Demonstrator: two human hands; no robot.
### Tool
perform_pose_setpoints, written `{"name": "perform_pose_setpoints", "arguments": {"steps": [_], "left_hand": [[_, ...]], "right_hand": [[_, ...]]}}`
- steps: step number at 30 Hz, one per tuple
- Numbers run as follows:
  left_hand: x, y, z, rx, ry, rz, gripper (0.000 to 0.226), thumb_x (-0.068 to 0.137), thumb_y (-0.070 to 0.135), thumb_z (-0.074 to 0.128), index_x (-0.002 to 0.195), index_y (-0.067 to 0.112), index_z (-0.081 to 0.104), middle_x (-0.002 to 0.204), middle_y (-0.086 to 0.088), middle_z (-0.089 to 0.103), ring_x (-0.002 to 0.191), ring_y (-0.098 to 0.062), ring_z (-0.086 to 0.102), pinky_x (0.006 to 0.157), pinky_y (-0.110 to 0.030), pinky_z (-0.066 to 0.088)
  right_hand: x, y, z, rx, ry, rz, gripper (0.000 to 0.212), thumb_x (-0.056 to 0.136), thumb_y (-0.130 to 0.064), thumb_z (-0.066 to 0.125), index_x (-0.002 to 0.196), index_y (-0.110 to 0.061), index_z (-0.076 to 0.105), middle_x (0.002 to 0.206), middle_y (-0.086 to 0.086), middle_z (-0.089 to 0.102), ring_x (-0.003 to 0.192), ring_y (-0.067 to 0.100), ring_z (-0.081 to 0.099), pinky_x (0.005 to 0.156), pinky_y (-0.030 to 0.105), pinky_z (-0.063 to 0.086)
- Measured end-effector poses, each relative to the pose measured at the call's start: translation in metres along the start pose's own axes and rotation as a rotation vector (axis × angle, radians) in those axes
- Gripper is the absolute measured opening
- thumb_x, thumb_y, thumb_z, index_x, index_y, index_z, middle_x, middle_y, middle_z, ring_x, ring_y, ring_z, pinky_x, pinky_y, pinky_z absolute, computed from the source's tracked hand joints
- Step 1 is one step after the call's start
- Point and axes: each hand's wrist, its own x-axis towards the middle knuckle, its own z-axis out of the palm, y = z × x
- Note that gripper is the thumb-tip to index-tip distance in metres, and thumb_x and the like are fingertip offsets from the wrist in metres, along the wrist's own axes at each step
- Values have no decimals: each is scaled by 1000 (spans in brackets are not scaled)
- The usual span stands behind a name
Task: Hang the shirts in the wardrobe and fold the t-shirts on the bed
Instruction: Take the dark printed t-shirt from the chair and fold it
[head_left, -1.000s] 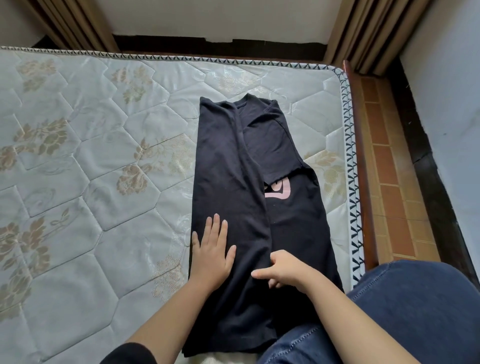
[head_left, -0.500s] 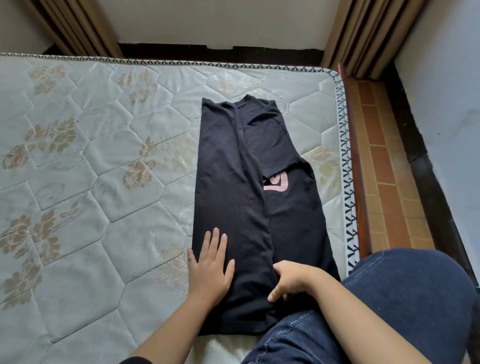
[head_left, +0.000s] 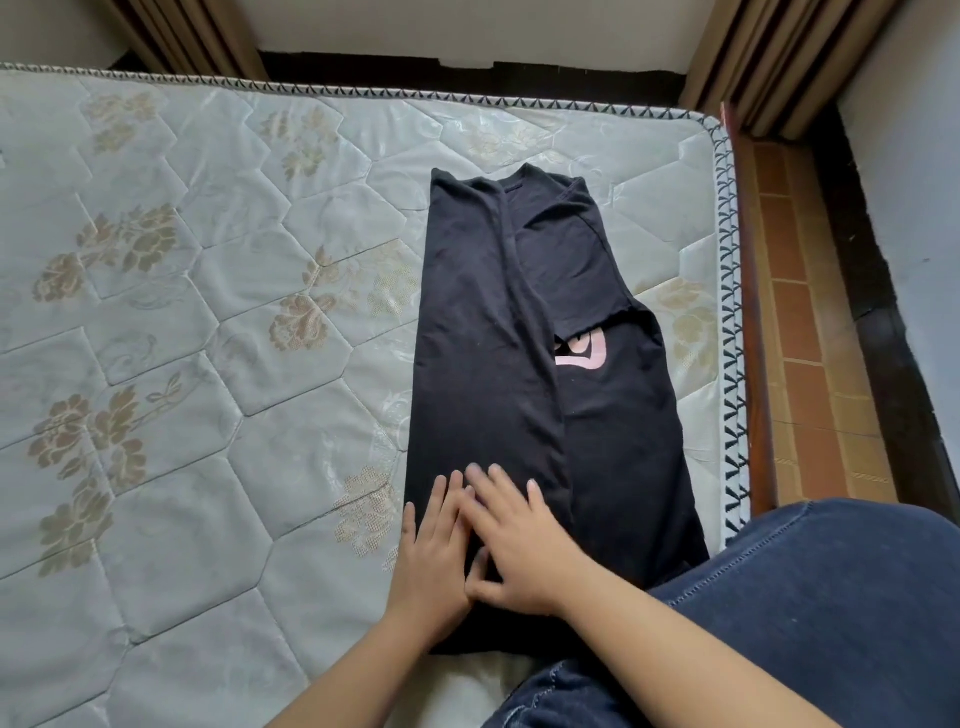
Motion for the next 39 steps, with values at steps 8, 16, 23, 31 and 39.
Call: {"name": "perform_pose_setpoints", "arguments": {"steps": [8,16,23,31,39], "left_hand": [[-24,-17,-5,61,-19,70,80,74,55,47,143,18,32,159,1,7,145,-16,10,106,-52,19],[12,-9,-26,-22,277,52,35,77,35,49,101,14,64,113,-5,65,106,-18,49,81,-35,31],[102,-24,-23,-52,158,14,49,82,26,39,129,12,45,136,-10,53,129,-20,36,96,-52,43],[96,-51,-21,-4,134,-156,53,85,29,35,132,11,52,143,-6,47,131,-19,31,98,-53,35],[175,-49,-40,-3,181,-170,46,82,29,39,111,4,64,122,-18,60,113,-36,58,87,-53,47]], "right_hand": [[-17,52,-16,-225,-331,104,141,57,-65,74,133,-18,-34,138,-3,-44,127,18,-41,108,62,-11],[-11,65,-30,-118,-256,215,122,55,-87,23,132,-12,-34,141,0,-44,130,23,-41,107,56,-20],[43,46,-1,-119,-37,177,74,77,-60,28,130,-16,57,139,1,51,132,22,39,90,50,50],[31,115,-5,-236,125,383,70,93,-63,10,141,-18,33,149,0,35,146,19,-4,103,52,14],[94,79,-27,-253,265,209,70,82,-48,32,139,-7,37,148,10,38,140,26,22,107,53,19]]}}
